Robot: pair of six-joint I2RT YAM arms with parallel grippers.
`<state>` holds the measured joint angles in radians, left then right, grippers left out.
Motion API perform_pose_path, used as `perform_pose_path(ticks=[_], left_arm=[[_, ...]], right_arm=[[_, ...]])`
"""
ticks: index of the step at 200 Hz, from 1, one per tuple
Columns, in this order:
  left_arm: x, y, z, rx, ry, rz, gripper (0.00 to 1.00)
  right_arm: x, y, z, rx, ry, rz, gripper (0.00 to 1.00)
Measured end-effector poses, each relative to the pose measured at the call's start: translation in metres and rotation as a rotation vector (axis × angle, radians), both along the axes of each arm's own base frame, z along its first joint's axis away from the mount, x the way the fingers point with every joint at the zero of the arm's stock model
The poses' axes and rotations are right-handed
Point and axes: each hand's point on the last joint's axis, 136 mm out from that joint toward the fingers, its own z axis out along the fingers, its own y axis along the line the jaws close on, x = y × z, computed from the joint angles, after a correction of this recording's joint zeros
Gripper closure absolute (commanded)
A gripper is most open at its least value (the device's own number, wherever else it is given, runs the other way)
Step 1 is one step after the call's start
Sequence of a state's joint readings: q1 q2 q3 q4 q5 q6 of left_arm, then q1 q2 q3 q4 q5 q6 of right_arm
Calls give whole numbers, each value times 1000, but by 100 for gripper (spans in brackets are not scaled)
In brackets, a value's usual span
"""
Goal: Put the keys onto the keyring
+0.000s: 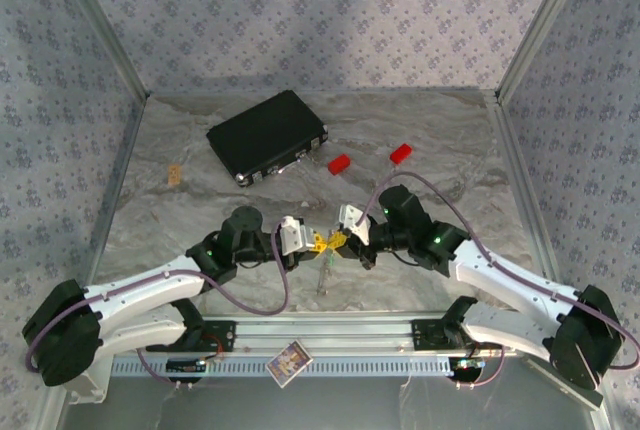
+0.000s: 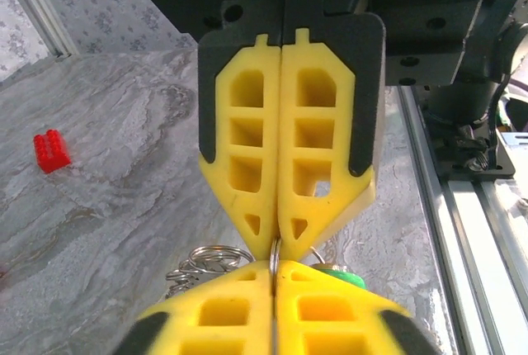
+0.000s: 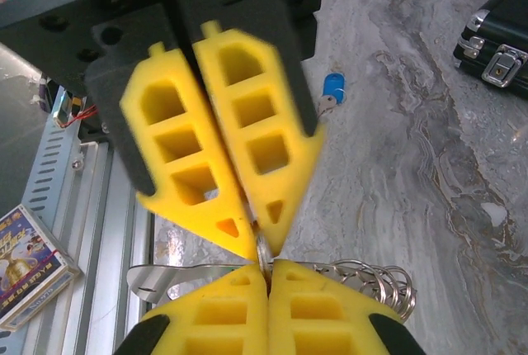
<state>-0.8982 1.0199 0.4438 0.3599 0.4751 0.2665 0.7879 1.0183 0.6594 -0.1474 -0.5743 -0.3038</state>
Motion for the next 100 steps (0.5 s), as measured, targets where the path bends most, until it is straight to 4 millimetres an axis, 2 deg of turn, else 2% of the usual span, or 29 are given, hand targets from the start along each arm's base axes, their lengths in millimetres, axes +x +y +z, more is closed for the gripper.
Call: perform_pose_path(ticks=[24,72,100], left_arm=[[2,3,-5,31,-4,13,71],[2,5,-7,105,-19,2,73],[2,5,-6,117,-29,-4,74]], right_arm=[[0,-2,-1,-30,-5,5,100],[3,-1,8,-117,-52,39,100],[0,0,7,-166,-74,62,100]])
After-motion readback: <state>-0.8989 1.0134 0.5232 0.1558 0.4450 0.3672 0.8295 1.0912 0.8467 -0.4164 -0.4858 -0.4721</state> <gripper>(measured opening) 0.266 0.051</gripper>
